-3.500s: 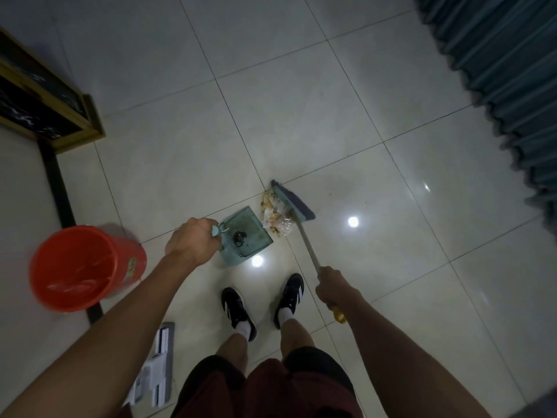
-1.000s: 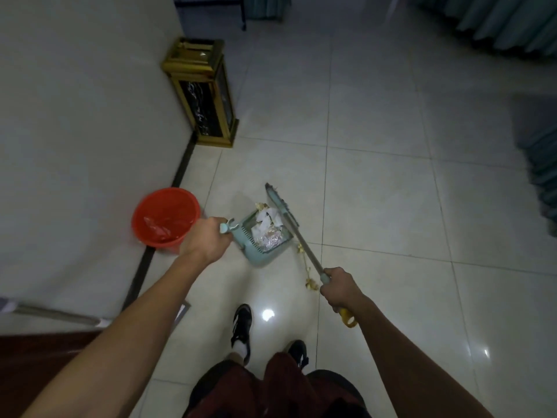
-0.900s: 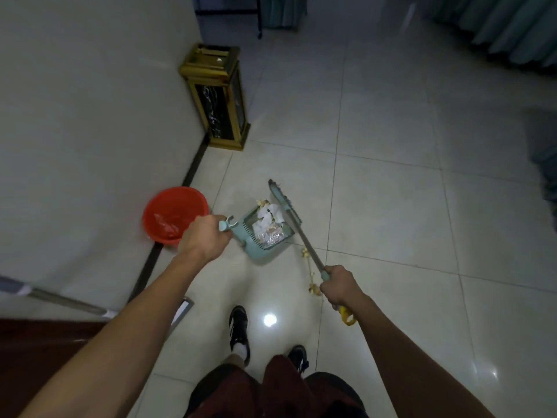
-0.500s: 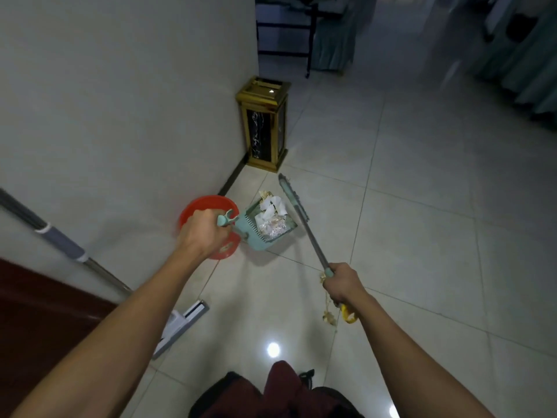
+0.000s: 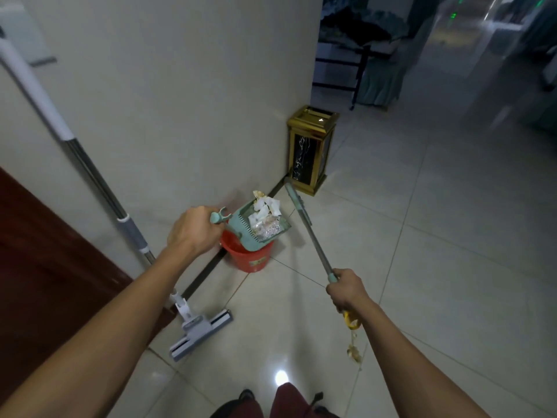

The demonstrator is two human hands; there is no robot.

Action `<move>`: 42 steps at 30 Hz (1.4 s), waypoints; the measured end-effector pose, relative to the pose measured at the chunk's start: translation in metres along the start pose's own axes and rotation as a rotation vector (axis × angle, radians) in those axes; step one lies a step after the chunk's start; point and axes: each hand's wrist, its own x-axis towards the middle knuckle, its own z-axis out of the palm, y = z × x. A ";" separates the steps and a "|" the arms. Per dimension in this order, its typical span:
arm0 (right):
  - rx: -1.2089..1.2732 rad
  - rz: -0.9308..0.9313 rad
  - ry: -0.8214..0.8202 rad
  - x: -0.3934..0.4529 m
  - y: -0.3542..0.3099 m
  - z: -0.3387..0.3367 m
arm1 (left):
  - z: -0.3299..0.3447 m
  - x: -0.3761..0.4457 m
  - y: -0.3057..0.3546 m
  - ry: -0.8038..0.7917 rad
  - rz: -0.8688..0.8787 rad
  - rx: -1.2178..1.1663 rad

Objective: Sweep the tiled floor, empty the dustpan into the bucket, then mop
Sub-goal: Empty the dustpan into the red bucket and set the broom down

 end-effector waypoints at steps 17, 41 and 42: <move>-0.052 -0.005 -0.077 0.024 -0.033 0.049 | 0.021 0.045 -0.028 -0.134 0.169 0.492; 0.041 0.051 -0.086 0.023 -0.023 0.039 | 0.055 0.058 0.050 -0.316 0.593 0.908; 0.046 0.053 -0.086 0.023 -0.022 0.039 | 0.058 0.053 0.051 -0.334 0.624 0.923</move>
